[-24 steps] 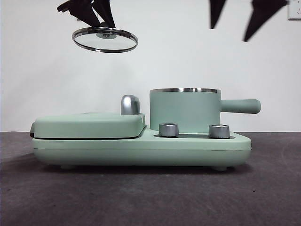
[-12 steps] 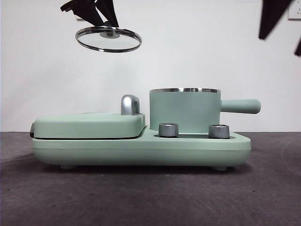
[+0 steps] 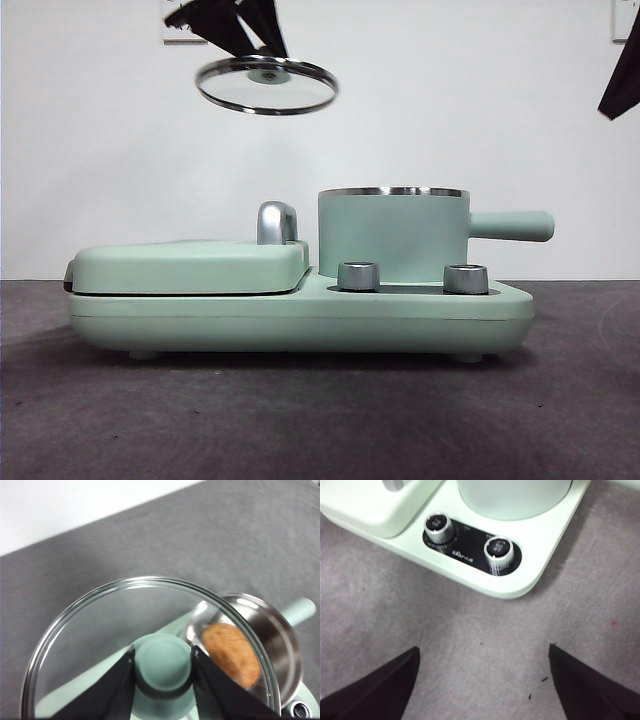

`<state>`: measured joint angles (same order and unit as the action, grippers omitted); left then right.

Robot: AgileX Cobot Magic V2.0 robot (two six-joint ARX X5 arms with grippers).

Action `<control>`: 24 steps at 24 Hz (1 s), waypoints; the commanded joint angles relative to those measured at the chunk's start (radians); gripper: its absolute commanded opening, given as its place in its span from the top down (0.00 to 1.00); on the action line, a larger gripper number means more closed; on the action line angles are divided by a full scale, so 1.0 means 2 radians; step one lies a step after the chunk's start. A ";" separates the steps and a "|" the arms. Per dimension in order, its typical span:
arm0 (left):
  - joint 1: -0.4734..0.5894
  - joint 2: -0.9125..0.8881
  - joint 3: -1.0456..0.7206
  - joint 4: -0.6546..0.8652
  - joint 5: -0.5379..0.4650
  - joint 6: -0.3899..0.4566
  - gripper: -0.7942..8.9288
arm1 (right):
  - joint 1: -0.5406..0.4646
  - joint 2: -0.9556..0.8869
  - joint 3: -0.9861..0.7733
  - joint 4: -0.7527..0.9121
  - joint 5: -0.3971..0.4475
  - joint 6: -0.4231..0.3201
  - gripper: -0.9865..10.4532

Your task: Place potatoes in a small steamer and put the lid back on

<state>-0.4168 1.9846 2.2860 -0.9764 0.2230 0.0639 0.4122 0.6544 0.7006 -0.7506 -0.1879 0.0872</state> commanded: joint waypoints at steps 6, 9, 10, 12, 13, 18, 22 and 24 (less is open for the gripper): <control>-0.047 0.039 0.014 0.022 0.003 0.019 0.86 | 0.002 -0.037 0.003 0.038 -0.001 0.033 0.55; -0.061 0.051 0.014 0.031 0.003 0.021 0.86 | 0.002 -0.048 0.003 0.053 -0.001 0.042 0.55; -0.065 0.056 0.014 0.036 0.003 0.021 0.86 | 0.002 -0.051 0.003 0.059 -0.001 0.046 0.55; -0.073 0.065 0.014 0.042 0.003 0.025 0.86 | 0.002 -0.056 0.003 0.065 -0.003 0.053 0.55; -0.077 0.071 0.014 0.045 0.003 0.026 0.86 | 0.002 -0.059 0.003 0.064 -0.004 0.058 0.55; -0.095 0.098 0.014 0.048 0.003 0.045 0.89 | 0.002 -0.061 0.003 0.064 -0.011 0.070 0.55; -0.103 0.108 0.014 0.058 0.027 0.062 0.90 | 0.002 -0.061 0.003 0.064 -0.011 0.070 0.55; -0.103 0.110 0.014 0.068 0.035 0.069 0.90 | 0.002 -0.061 0.003 0.064 -0.011 0.070 0.55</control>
<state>-0.6140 2.1910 2.2856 -0.8711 0.2874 0.1799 0.4122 0.5297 0.7002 -0.6334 -0.2085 0.2165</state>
